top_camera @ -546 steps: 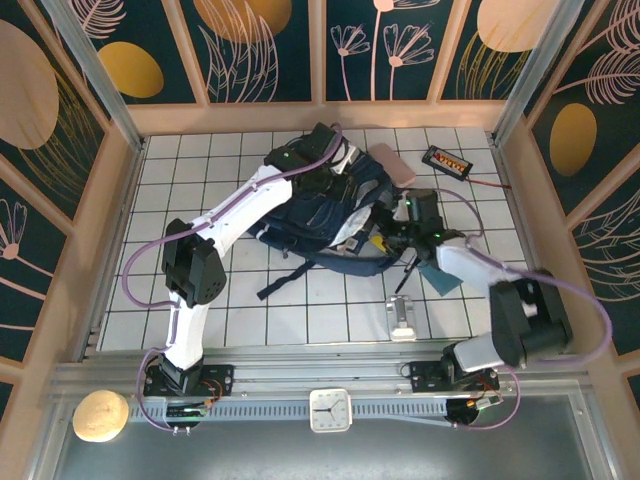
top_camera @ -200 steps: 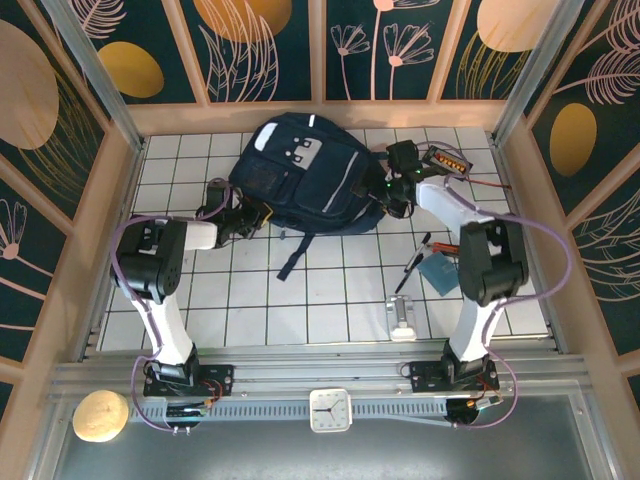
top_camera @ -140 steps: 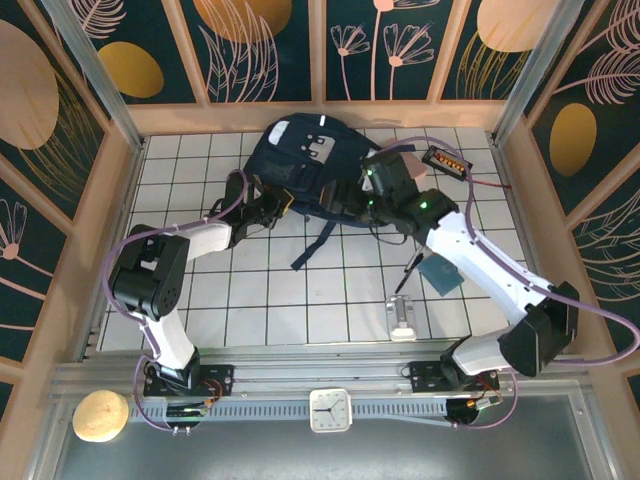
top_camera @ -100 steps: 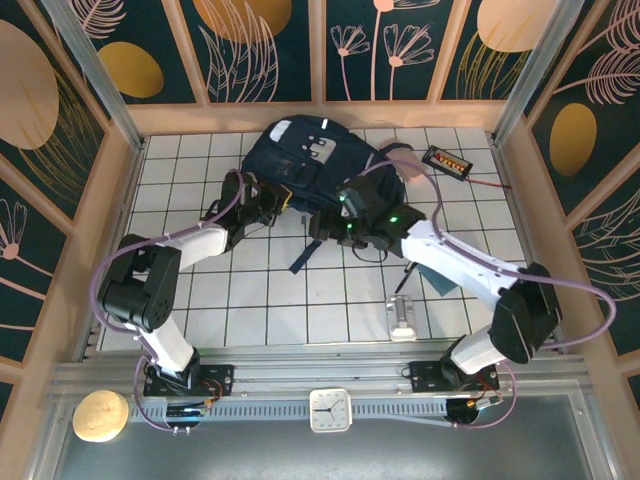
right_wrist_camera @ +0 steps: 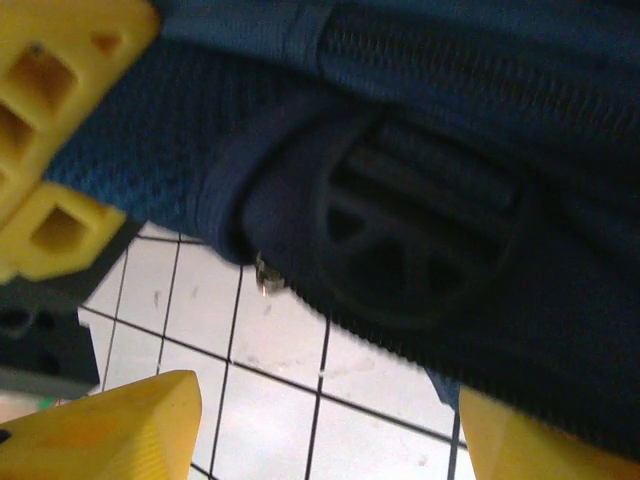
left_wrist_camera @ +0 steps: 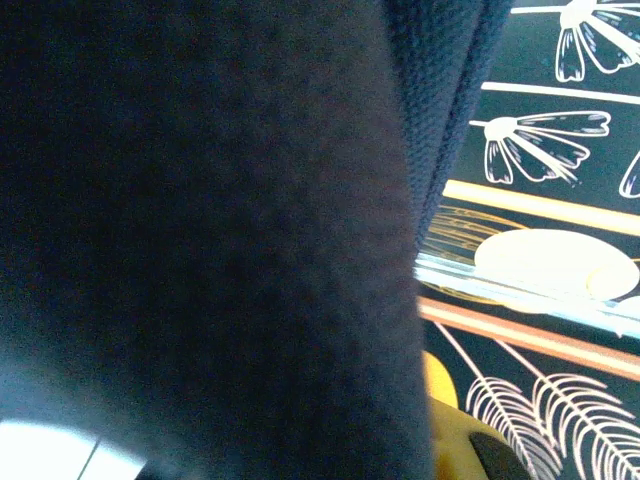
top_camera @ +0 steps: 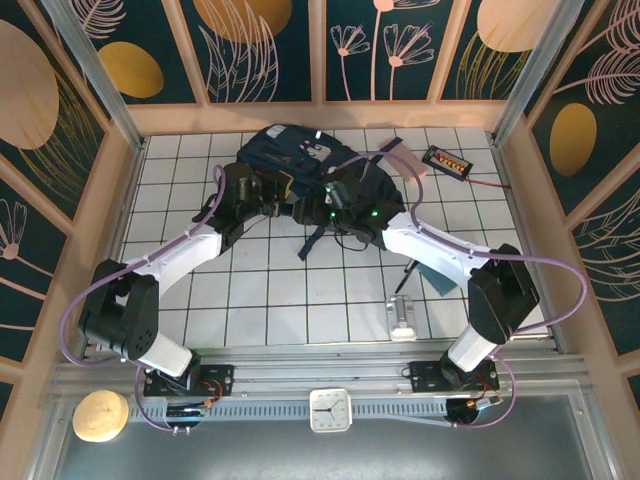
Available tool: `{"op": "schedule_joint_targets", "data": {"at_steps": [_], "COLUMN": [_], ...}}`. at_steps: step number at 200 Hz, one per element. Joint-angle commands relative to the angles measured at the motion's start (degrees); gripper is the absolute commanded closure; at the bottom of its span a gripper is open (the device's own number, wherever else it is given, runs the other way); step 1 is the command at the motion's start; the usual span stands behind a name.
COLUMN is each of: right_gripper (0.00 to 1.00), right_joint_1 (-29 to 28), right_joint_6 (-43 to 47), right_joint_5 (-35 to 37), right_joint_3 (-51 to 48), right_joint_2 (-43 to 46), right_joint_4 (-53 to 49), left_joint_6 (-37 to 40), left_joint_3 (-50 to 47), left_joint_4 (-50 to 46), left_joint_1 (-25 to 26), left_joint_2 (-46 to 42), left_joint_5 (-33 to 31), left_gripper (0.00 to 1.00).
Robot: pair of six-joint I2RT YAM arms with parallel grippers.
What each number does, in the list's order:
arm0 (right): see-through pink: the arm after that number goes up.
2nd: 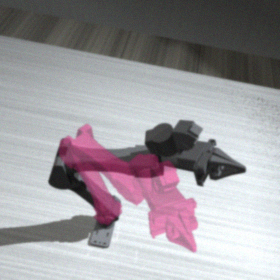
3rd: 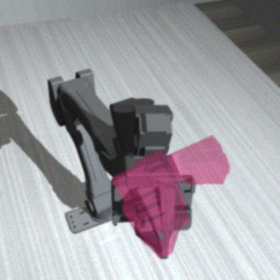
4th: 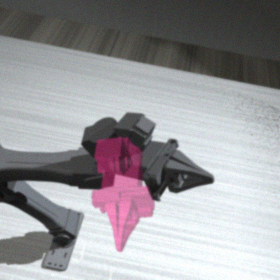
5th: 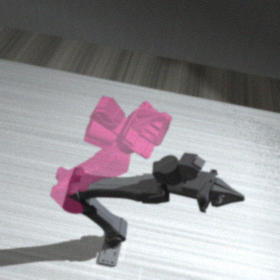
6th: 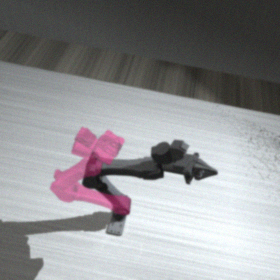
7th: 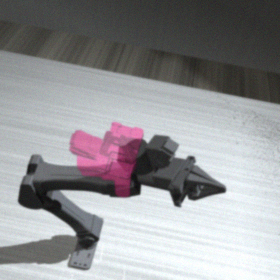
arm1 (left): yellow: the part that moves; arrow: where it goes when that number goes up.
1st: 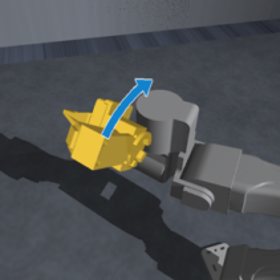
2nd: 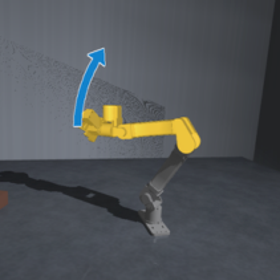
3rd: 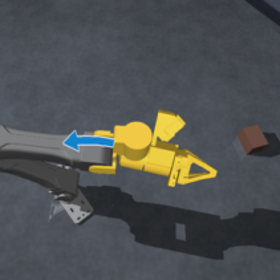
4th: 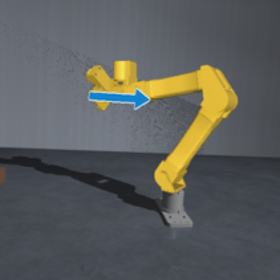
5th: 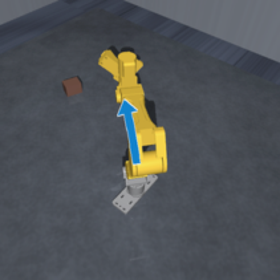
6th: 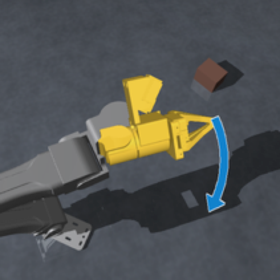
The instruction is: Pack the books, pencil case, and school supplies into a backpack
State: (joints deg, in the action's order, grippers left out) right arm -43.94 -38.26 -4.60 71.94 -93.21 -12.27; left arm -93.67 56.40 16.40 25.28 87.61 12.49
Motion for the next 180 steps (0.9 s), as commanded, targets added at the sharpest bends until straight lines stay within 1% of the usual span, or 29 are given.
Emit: {"op": "schedule_joint_targets", "data": {"at_steps": [1,13,28,39,82,109,141,156,165,172,180], "right_gripper": [0.32,0.33,0.34,0.40,0.58,0.72,0.74,0.81,0.83,0.88,0.97], "right_joint_1": [1.97,2.76,3.63,4.13,4.30,4.13,3.79,3.78,3.86,3.70,3.69], "right_joint_6": [-1.38,-1.62,-1.01,-0.35,1.36,1.74,2.49,2.64,2.87,3.01,3.18], "right_joint_5": [-0.15,-0.38,-0.36,0.16,1.50,1.85,2.92,3.32,3.45,3.50,3.46], "right_joint_3": [1.80,2.14,4.00,5.23,8.36,8.90,10.48,10.91,11.21,11.54,11.81], "right_joint_2": [-0.25,-0.41,-1.45,-2.19,-4.20,-4.62,-5.40,-5.64,-5.78,-6.06,-6.16], "right_joint_4": [4.62,5.62,4.41,3.20,1.17,0.80,-0.99,-1.50,-1.83,-2.08,-2.35], "left_joint_6": [-6.82,-7.09,-7.05,-7.15,-7.40,-7.72,-7.72,-7.93,-7.98,-7.93,-7.89], "left_joint_3": [4.94,6.26,7.49,8.08,8.55,8.29,8.72,8.51,8.42,8.29,8.03], "left_joint_4": [3.45,3.32,2.82,2.75,3.04,3.68,3.99,4.50,4.45,4.57,4.51], "left_joint_1": [1.12,1.52,2.01,2.14,2.34,2.33,2.32,2.32,2.34,2.33,2.33], "left_joint_2": [-3.48,-2.95,-2.59,-2.21,-1.42,-1.04,-0.52,-0.34,-0.40,-0.51,-0.63], "left_joint_5": [-0.66,-0.41,-0.76,-0.47,0.21,0.69,1.26,1.50,1.66,1.66,1.66], "left_gripper": [1.00,1.00,1.00,1.00,1.00,1.00,1.00,1.00,1.00,1.00,1.00]}}
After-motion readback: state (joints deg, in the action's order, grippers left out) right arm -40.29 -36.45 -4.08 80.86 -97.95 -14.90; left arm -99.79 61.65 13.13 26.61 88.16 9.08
